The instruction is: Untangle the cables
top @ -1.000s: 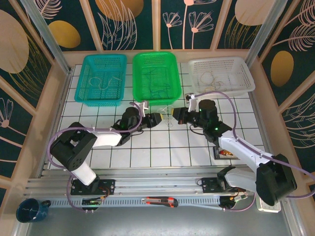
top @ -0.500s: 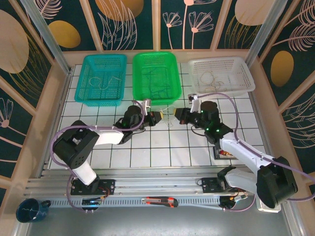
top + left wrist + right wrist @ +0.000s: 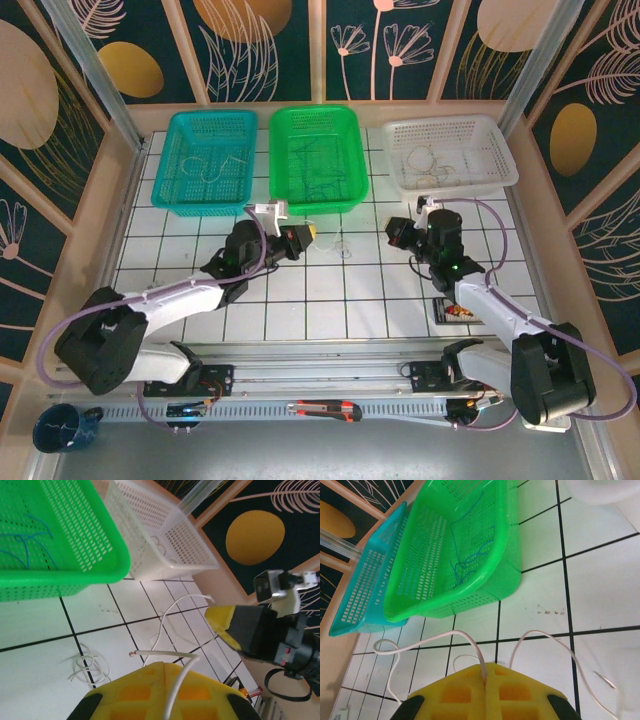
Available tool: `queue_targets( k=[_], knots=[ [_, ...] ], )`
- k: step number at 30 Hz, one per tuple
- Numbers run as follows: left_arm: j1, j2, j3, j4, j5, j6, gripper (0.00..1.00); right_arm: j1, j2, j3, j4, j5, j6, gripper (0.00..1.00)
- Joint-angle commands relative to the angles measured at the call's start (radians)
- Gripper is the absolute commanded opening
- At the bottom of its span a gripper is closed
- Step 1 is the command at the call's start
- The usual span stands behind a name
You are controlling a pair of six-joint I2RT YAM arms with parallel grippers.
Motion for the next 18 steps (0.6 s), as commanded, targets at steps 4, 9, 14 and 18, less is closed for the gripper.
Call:
queue_targets(
  k=[4, 9, 14, 18],
  knots=[
    [0.000, -0.084, 0.032, -0.036, -0.062, 0.030, 0.00, 0.011, 0.003, -0.047, 0.037, -0.026, 0.025, 0.00],
    [0.003, -0.123, 0.144, -0.082, -0.112, 0.038, 0.00, 0.064, -0.004, -0.075, 0.060, -0.017, 0.022, 0.00],
    [0.009, -0.116, 0.301, -0.149, -0.125, 0.046, 0.00, 0.119, 0.002, -0.094, 0.067, 0.032, 0.023, 0.00],
    [0.009, -0.088, 0.432, -0.211, -0.104, 0.056, 0.00, 0.151, 0.015, -0.110, 0.077, 0.063, 0.024, 0.00]
  ],
)
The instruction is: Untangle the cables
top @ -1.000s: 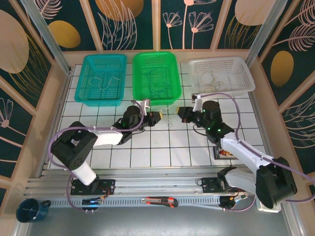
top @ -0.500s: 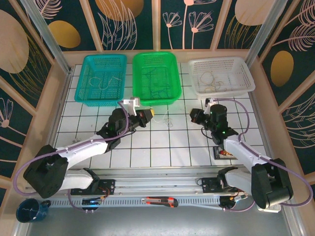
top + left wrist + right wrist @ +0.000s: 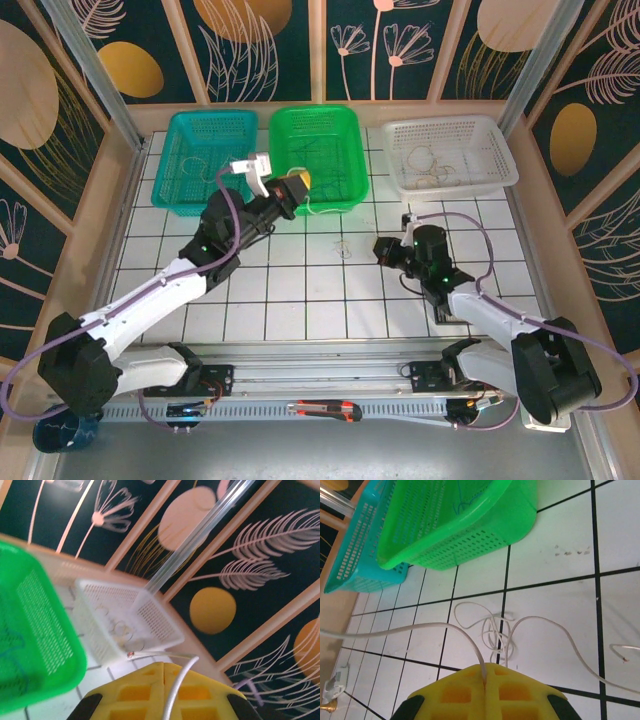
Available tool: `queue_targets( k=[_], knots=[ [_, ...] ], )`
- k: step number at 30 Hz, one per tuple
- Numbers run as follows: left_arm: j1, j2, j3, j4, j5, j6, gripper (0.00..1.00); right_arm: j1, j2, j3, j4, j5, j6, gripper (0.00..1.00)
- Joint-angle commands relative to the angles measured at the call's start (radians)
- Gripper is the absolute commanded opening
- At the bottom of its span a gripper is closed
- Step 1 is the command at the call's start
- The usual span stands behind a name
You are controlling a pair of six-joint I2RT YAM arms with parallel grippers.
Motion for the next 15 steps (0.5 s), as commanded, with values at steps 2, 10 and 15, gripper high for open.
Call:
queue_targets(
  k=[2, 10, 15],
  knots=[
    [0.007, 0.027, 0.135, -0.072, 0.017, 0.025, 0.00, 0.035, 0.015, -0.024, 0.045, 0.065, 0.011, 0.00],
    [0.007, 0.092, 0.315, -0.102, 0.079, 0.001, 0.00, 0.057, -0.001, -0.045, 0.038, 0.141, 0.022, 0.00],
    [0.007, 0.128, 0.415, -0.114, 0.108, -0.021, 0.00, 0.056, -0.024, -0.048, 0.026, 0.215, 0.046, 0.00]
  ],
)
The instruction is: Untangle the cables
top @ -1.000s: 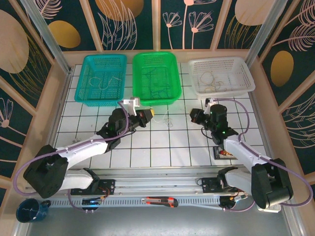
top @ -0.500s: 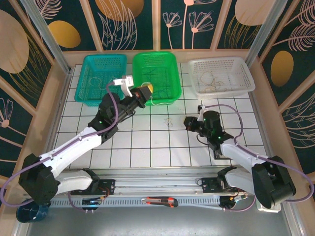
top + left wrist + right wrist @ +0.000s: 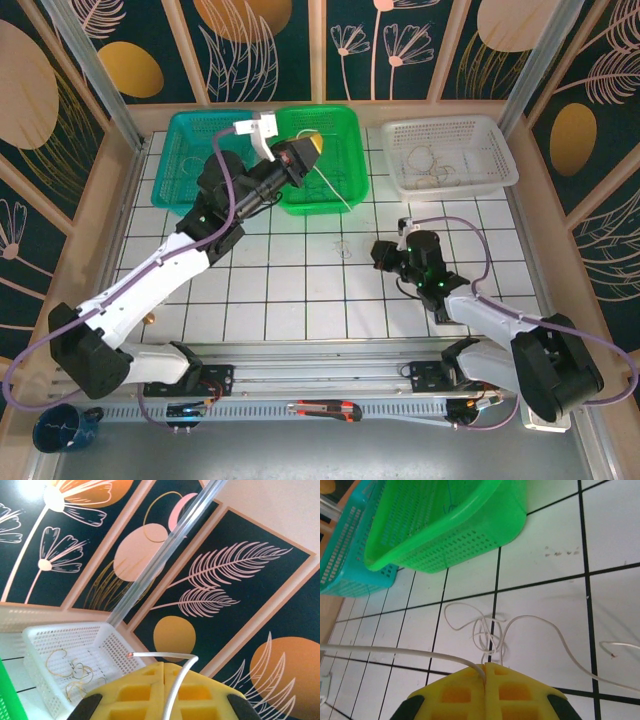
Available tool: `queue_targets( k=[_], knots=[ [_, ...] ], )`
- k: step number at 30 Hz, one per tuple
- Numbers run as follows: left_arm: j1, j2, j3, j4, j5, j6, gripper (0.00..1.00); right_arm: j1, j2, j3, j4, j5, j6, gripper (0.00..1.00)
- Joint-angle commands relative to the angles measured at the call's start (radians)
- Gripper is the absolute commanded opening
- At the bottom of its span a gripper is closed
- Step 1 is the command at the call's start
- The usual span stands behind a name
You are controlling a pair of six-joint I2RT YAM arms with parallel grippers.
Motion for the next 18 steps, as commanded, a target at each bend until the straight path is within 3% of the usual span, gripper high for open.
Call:
queue_targets(
  k=[1, 11, 18],
  knots=[
    [0.008, 0.008, 0.101, 0.019, 0.038, -0.028, 0.00, 0.002, -0.024, -0.025, -0.007, 0.105, 0.036, 0.00],
    [0.008, 0.043, 0.291, -0.033, 0.058, -0.049, 0.00, -0.012, -0.034, 0.000, -0.023, 0.260, 0.091, 0.00],
    [0.011, 0.043, 0.377, -0.118, -0.020, 0.024, 0.00, -0.052, -0.020, 0.012, -0.012, 0.263, 0.101, 0.14]
  ],
)
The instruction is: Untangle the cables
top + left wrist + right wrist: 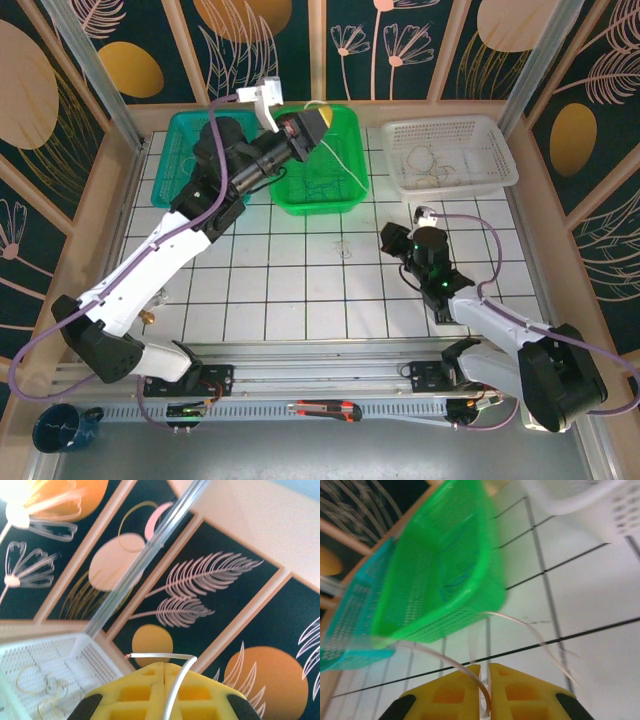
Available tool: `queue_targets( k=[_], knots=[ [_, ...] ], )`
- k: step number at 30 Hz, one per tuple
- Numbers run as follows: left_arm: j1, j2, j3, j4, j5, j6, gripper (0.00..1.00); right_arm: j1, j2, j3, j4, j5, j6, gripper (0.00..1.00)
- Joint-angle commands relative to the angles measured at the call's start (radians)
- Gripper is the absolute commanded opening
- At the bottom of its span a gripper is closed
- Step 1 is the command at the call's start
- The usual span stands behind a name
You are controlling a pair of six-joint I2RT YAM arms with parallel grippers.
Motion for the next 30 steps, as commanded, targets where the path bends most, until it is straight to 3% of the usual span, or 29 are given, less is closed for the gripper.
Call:
queue_targets(
  k=[1, 11, 14, 17, 30],
  knots=[
    [0.014, -0.037, 0.082, 0.037, -0.059, 0.049, 0.00, -0.023, 0.018, -0.007, -0.066, 0.062, 0.018, 0.16],
    [0.186, -0.053, 0.118, 0.018, -0.055, 0.024, 0.00, -0.034, 0.002, -0.005, -0.079, 0.014, 0.009, 0.33],
    [0.240, -0.050, 0.155, -0.013, -0.073, 0.052, 0.00, -0.036, -0.016, -0.004, -0.090, -0.002, 0.002, 0.49],
    [0.287, -0.038, 0.207, -0.057, -0.100, 0.090, 0.00, -0.036, -0.030, 0.003, -0.108, -0.022, -0.008, 0.56],
    [0.500, 0.106, 0.478, -0.207, -0.240, 0.274, 0.00, -0.036, -0.066, 0.039, -0.173, -0.100, -0.040, 0.64]
  ],
)
